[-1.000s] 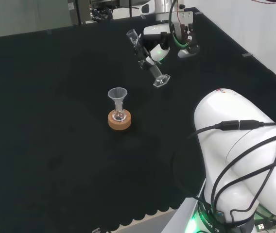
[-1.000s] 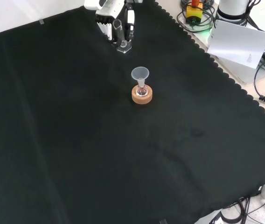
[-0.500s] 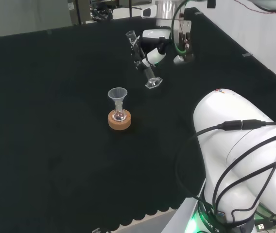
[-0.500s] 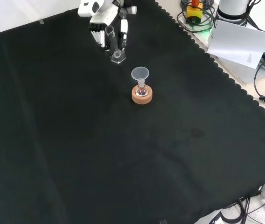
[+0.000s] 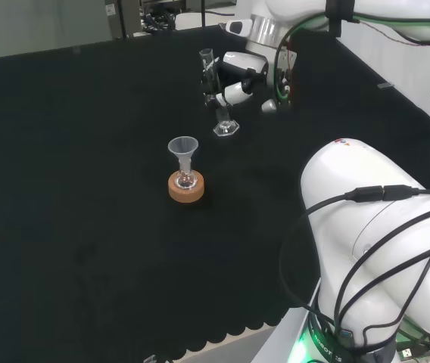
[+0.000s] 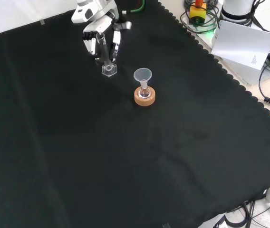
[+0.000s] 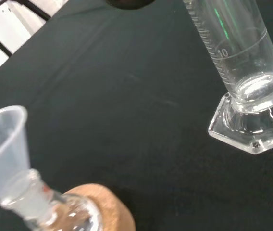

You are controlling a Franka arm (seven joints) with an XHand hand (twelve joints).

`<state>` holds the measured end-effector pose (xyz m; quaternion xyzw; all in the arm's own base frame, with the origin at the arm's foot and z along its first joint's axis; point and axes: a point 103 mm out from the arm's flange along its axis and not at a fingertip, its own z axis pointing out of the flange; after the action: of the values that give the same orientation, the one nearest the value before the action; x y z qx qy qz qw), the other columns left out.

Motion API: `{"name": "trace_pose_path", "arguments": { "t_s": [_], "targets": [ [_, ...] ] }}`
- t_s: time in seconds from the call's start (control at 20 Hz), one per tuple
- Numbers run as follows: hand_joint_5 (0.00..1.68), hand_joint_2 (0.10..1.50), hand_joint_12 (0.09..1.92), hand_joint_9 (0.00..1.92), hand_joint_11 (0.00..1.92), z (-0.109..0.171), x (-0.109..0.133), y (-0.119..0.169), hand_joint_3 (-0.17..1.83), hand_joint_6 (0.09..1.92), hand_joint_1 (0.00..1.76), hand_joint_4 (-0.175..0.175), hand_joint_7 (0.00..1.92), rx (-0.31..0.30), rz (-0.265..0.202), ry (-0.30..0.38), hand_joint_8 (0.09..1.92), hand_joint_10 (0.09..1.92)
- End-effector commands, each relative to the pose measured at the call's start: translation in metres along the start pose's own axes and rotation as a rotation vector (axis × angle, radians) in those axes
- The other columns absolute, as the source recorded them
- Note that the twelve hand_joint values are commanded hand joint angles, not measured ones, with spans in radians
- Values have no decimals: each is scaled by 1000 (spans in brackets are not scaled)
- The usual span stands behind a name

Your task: Put the graduated cylinder back on the table.

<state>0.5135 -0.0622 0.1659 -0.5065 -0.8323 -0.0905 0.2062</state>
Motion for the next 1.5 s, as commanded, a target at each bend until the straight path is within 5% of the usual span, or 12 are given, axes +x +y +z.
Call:
{"name": "trace_pose_path", "arguments": {
  "t_s": [0.05,0.65,1.5],
  "targets": [
    [907,1158,684,1483,1393,16,-25,13,1,1114,1108,-107,1261,-51,-15,41,327,87],
    [900,1161,685,1465,1374,44,-56,30,2,1123,1102,-99,1245,-154,-58,51,318,87],
    [889,1166,693,1452,1360,57,-63,38,3,1141,1097,-96,1230,-135,-72,42,314,87]
  ]
}}
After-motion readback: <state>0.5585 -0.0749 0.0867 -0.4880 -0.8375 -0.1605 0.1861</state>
